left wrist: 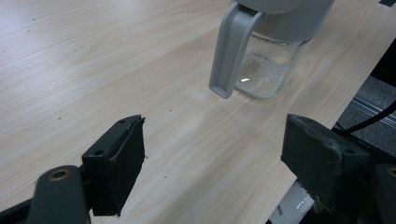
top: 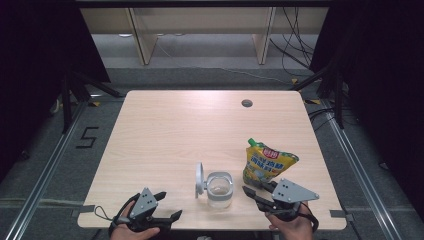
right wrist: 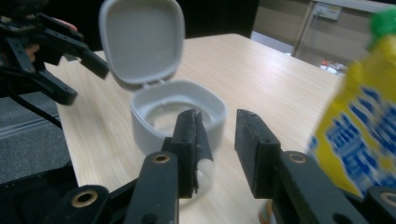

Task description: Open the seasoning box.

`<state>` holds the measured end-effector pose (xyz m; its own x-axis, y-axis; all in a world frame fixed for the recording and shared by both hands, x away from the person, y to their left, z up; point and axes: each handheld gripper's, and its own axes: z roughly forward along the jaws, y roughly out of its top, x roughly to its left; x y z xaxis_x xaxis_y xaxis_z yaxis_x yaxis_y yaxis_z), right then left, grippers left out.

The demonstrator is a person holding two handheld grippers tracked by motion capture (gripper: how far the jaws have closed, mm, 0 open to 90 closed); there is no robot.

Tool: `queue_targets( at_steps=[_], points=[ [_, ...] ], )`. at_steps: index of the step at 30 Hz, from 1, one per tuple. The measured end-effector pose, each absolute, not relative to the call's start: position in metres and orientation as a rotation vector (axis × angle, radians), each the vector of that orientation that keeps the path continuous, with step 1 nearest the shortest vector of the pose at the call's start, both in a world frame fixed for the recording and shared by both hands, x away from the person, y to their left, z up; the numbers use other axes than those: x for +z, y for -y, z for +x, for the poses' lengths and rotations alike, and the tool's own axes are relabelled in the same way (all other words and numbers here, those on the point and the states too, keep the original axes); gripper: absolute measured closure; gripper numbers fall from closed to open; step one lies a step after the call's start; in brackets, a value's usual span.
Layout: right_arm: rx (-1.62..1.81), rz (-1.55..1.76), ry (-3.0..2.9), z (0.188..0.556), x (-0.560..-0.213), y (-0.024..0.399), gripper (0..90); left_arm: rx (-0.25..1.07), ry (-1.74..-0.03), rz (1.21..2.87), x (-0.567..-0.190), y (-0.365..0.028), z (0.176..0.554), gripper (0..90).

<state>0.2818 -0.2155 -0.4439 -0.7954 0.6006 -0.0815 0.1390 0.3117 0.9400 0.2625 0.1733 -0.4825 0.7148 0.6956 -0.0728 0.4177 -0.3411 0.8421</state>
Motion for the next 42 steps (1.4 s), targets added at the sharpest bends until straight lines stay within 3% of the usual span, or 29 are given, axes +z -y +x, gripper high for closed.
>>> queue_targets(
  at_steps=[14,30,42],
  points=[
    [1.399,0.874,-2.101,0.276,-0.462,0.278,58.2,0.360,-0.849,1.962,-0.483,-0.169,0.262,20.6],
    [1.356,1.105,-2.127,0.295,-0.483,0.292,22.3,0.359,-0.861,1.979,-0.484,-0.170,0.264,20.7],
    [1.343,1.090,-2.125,0.313,-0.492,0.295,17.0,0.360,-0.857,1.976,-0.484,-0.167,0.266,21.3]
  ],
)
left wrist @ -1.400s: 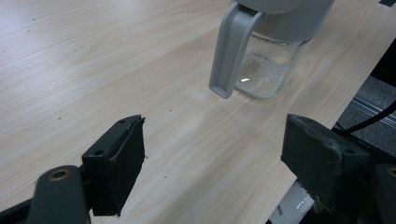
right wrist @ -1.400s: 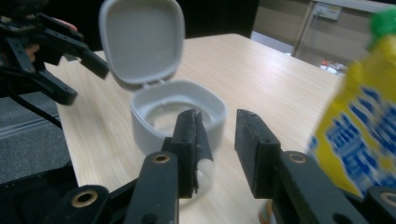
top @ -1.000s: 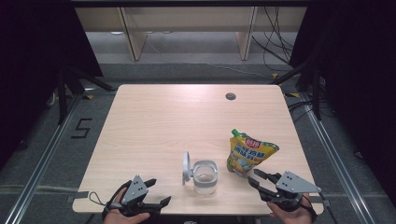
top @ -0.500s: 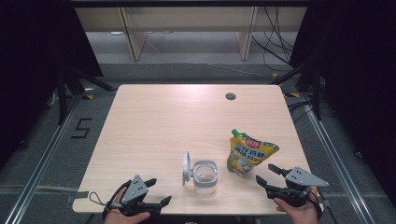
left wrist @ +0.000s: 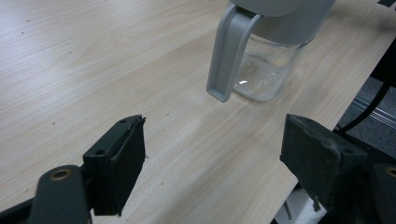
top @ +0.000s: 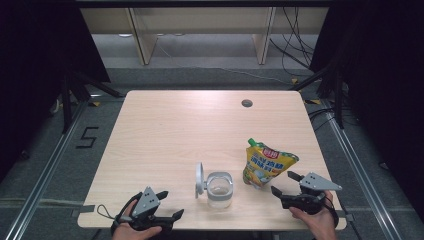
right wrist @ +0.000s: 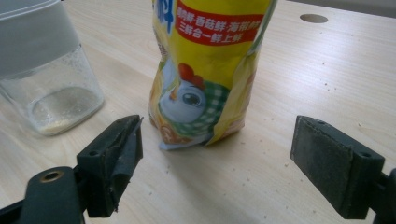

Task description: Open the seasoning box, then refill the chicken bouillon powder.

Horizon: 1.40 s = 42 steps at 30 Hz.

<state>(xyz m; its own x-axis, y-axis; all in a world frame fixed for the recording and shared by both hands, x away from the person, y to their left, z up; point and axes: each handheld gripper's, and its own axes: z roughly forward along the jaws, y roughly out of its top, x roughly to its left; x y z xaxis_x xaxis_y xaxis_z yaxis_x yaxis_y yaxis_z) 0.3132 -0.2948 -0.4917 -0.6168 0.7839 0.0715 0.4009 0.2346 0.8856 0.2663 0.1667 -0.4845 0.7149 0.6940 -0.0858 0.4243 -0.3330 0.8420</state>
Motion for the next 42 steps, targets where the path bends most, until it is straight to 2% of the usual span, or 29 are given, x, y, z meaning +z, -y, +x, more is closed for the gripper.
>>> queue_targets(
  at_steps=[42],
  points=[
    [1.453,0.840,-2.098,0.355,-0.505,0.273,16.6,0.373,-0.855,1.972,-0.486,-0.168,0.264,20.9]
  ],
)
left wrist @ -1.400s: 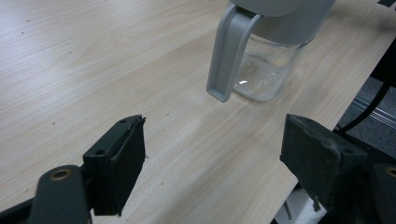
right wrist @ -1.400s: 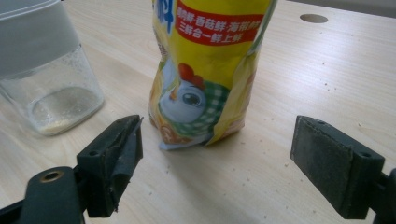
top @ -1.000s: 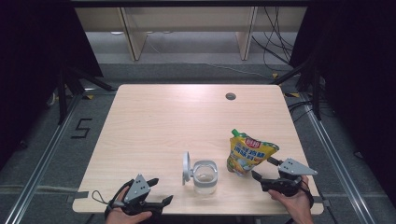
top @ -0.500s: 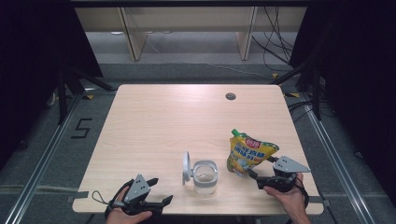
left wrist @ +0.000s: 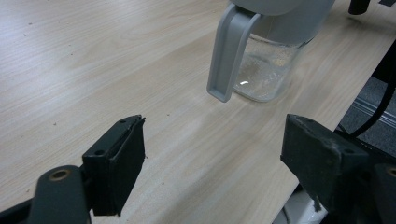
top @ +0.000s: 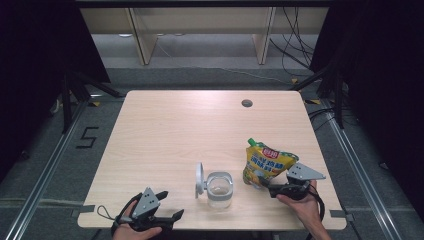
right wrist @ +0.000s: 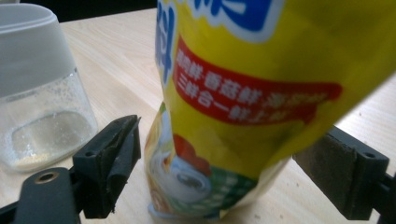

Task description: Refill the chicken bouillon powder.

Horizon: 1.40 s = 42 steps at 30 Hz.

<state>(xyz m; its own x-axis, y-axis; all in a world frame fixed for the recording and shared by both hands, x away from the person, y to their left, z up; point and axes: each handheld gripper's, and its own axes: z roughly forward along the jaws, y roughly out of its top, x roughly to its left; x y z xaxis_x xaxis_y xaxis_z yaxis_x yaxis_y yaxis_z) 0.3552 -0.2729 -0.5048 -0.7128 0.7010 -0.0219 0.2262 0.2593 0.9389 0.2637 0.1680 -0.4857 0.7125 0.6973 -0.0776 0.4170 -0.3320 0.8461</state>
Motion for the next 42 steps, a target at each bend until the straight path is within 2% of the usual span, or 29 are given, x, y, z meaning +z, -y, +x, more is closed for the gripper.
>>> queue_targets(
  at_steps=[29,42],
  points=[
    [1.573,0.852,-2.098,0.379,-0.512,0.259,29.1,0.351,-0.840,1.982,-0.488,-0.164,0.262,20.9],
    [1.598,0.886,-2.086,0.385,-0.515,0.257,28.8,0.352,-0.831,2.000,-0.488,-0.164,0.262,21.0]
  ],
)
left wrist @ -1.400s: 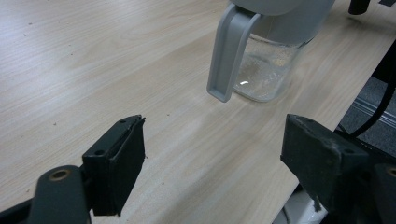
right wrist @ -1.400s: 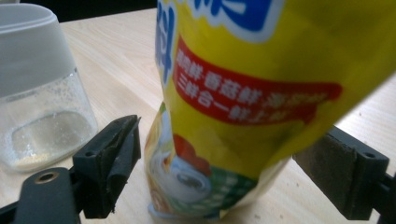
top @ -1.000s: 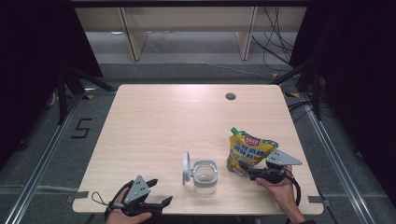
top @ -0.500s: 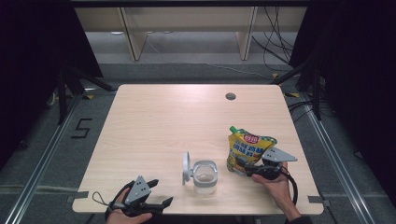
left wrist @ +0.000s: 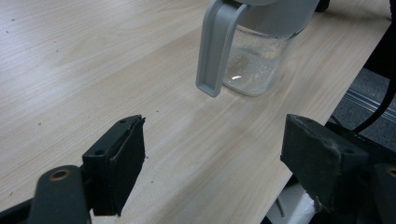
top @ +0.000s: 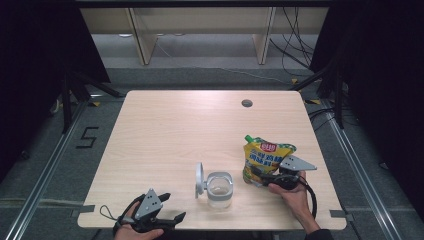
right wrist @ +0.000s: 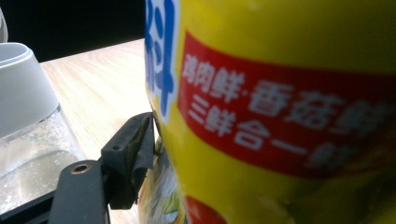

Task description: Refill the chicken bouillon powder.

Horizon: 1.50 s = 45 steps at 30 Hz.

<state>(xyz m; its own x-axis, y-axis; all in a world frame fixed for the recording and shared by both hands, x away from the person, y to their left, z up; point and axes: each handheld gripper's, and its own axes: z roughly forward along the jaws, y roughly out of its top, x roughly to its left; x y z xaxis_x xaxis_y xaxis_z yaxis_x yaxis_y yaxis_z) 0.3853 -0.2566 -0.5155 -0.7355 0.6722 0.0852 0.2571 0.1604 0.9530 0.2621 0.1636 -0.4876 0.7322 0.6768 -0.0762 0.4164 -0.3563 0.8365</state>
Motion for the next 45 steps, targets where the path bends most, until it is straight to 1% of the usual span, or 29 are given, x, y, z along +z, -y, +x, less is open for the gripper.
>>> queue_targets(
  at_steps=[5,6,12,13,14,21,23,24,25,26,28,29,31,37,38,44,45],
  points=[
    [1.621,0.853,-2.076,0.388,-0.515,0.255,30.6,0.344,-0.828,2.001,-0.488,-0.163,0.262,21.1],
    [1.628,0.908,-2.079,0.385,-0.515,0.253,31.9,0.344,-0.827,2.001,-0.488,-0.163,0.262,21.1],
    [1.640,0.958,-2.058,0.383,-0.514,0.250,40.2,0.345,-0.827,1.990,-0.487,-0.163,0.261,21.3],
    [1.627,0.936,-2.042,0.384,-0.514,0.251,41.9,0.365,-0.822,2.022,-0.486,-0.165,0.261,21.3],
    [1.619,0.939,-2.035,0.383,-0.513,0.249,42.6,0.368,-0.819,2.006,-0.488,-0.164,0.262,21.3],
    [1.557,0.904,-2.040,0.379,-0.510,0.247,44.1,0.353,-0.824,1.991,-0.486,-0.163,0.261,21.6],
    [1.589,0.921,-2.025,0.376,-0.508,0.243,44.3,0.354,-0.825,1.988,-0.486,-0.163,0.261,21.5],
    [1.547,0.874,-2.027,0.377,-0.507,0.245,44.4,0.356,-0.822,1.987,-0.486,-0.164,0.261,21.5],
    [1.551,0.897,-2.057,0.375,-0.506,0.243,44.5,0.368,-0.817,1.995,-0.486,-0.165,0.261,21.5],
    [1.536,0.853,-2.060,0.376,-0.506,0.244,44.6,0.350,-0.829,1.964,-0.486,-0.163,0.260,21.6],
    [1.496,0.825,-2.046,0.375,-0.503,0.244,44.7,0.361,-0.821,1.985,-0.485,-0.165,0.261,21.5],
    [1.485,0.889,-2.080,0.369,-0.501,0.242,44.8,0.355,-0.829,1.970,-0.486,-0.164,0.260,21.5],
    [1.425,0.773,-2.076,0.371,-0.498,0.245,44.9,0.360,-0.824,1.982,-0.485,-0.165,0.261,21.6],
    [1.383,0.729,-2.112,0.360,-0.490,0.247,45.1,0.362,-0.833,1.973,-0.486,-0.164,0.261,21.5],
    [1.374,0.680,-2.110,0.361,-0.488,0.249,45.1,0.360,-0.838,1.973,-0.487,-0.164,0.261,21.5],
    [1.237,0.551,-2.157,0.354,-0.467,0.251,45.2,0.363,-0.831,1.975,-0.487,-0.163,0.262,21.5],
    [1.208,0.538,-2.150,0.354,-0.464,0.251,45.2,0.373,-0.826,1.999,-0.486,-0.164,0.262,21.5]
  ],
)
